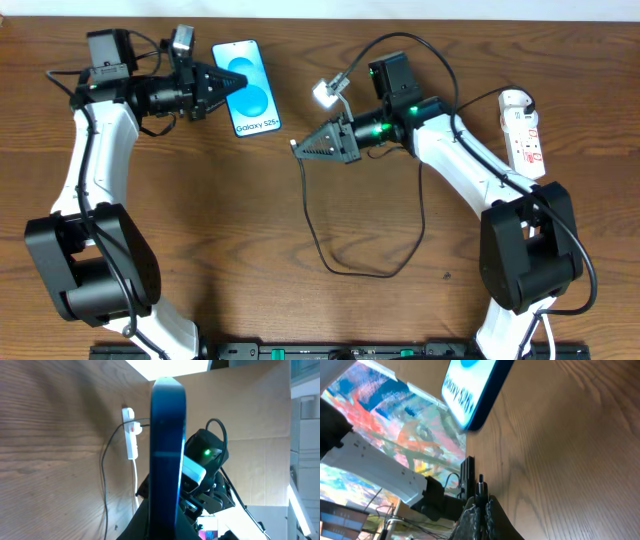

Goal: Plug charger to phone and switch on socket
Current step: 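Carry the USB-C plug toward the phone's bottom port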

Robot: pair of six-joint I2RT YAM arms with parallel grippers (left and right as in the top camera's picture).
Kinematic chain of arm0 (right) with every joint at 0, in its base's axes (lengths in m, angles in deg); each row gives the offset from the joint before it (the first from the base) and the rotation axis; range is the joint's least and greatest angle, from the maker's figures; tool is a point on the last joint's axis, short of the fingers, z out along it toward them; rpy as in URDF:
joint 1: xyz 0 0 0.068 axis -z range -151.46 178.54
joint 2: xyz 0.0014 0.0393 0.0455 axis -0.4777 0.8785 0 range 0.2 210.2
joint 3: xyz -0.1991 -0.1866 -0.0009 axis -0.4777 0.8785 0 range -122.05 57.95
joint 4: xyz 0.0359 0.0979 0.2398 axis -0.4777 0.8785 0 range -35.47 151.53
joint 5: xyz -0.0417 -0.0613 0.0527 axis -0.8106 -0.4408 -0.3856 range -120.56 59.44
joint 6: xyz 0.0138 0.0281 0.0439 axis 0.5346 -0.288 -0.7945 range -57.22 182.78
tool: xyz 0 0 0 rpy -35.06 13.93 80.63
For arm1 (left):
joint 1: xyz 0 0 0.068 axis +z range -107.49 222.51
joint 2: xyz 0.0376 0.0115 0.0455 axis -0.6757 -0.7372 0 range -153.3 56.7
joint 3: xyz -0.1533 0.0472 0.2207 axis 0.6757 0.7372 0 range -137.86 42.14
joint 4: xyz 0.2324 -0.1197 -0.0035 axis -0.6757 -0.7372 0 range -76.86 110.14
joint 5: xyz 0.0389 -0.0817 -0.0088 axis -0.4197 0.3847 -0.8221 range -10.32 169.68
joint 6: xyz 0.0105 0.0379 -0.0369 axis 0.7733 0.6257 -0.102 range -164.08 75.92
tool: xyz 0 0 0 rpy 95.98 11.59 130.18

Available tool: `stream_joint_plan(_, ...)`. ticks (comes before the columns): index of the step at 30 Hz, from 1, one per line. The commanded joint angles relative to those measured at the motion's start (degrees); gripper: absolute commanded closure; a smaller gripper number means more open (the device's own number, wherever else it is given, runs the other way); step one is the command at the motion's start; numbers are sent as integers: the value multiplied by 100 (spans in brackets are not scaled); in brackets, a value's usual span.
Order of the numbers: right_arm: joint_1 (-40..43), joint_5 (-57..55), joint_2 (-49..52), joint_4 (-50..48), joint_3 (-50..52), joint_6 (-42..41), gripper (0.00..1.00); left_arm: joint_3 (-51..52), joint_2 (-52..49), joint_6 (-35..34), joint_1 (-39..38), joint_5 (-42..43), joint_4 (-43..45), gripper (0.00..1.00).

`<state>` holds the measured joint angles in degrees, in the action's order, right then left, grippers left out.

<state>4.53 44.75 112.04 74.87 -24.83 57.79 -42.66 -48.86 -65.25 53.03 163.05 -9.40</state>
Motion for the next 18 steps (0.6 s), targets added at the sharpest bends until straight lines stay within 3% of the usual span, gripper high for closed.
stream_joint_plan(1, -101, -39, -157, -350, -35, -1049, 99, -61, 98, -11, -33, 369, 57, 93)
stream_joint_plan(9, -413, -245, -157, -1530, -35, -2092, 99, -61, 101, -407, -39, 448, 686, 93)
stream_joint_plan(18, -514, -367, -157, -1746, -35, -2398, 99, -61, 98, -1054, -37, 444, 1460, 93)
